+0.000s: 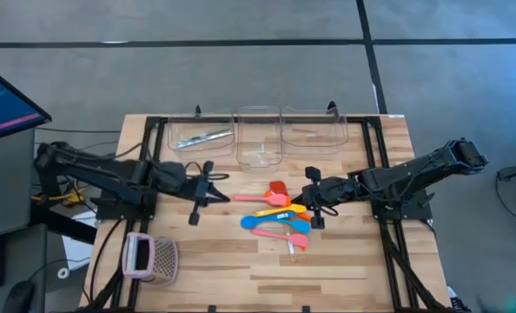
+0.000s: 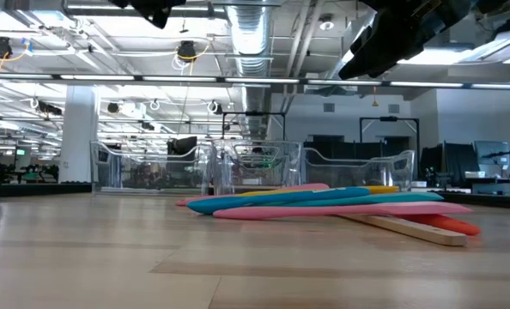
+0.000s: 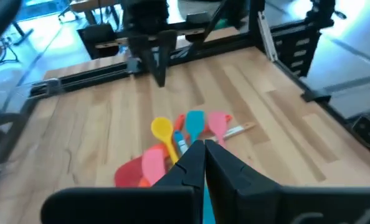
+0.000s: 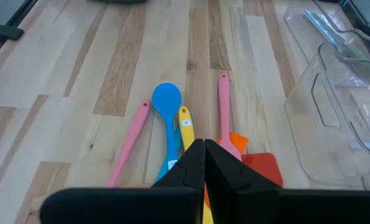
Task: Pick & Place Kitchen Items
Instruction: Put the pink spatula into the middle transparent bin
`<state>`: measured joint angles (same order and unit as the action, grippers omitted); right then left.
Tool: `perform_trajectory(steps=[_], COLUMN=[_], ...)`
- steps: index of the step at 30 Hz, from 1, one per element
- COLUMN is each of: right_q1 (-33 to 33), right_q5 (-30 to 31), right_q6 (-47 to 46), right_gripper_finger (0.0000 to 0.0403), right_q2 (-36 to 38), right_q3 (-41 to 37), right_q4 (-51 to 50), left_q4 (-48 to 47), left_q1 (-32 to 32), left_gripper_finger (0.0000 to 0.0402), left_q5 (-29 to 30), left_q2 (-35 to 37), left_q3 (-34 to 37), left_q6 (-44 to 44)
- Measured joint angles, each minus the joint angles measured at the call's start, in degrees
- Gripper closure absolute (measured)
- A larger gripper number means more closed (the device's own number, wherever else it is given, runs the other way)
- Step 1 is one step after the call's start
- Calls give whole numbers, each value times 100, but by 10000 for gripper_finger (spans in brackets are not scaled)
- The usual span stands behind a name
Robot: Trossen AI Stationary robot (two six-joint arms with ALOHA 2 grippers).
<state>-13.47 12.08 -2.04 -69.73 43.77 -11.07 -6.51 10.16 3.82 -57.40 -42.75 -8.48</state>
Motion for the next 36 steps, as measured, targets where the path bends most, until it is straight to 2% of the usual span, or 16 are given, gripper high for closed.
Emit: perform_trajectory(steps=[6, 9, 14, 21, 24, 27, 30, 36], right_q1=[0, 0, 0, 0, 0, 0, 0, 0], right_q5=[0, 0, 0, 0, 0, 0, -2, -13], right_q6=[0, 0, 0, 0, 0, 0, -34, -210], right_gripper_finger=[403, 403, 403, 403, 403, 403, 403, 403], right_q2=[0, 0, 0, 0, 0, 0, 0, 0], right_q3=[0, 0, 0, 0, 0, 0, 0, 0], right_q4=[1, 2, -1, -2, -15, -46, -46, -137], left_q4=[577, 755, 1262, 1297, 1305, 1307, 1314, 1270], left_q1=[276, 328, 325, 291, 245, 175, 65, -204], left_gripper_finger=[400, 400, 400, 400, 400, 399, 392, 360], left_q5=[1047, 1299, 1394, 1445, 1693, 1890, 1868, 1275], left_q2=[-361, -738, -1405, -2348, -2657, -2799, -2798, -2830], left_q3=[347, 348, 334, -118, -376, -552, -634, -636], left_q6=[255, 311, 291, 286, 258, -32, 49, 256])
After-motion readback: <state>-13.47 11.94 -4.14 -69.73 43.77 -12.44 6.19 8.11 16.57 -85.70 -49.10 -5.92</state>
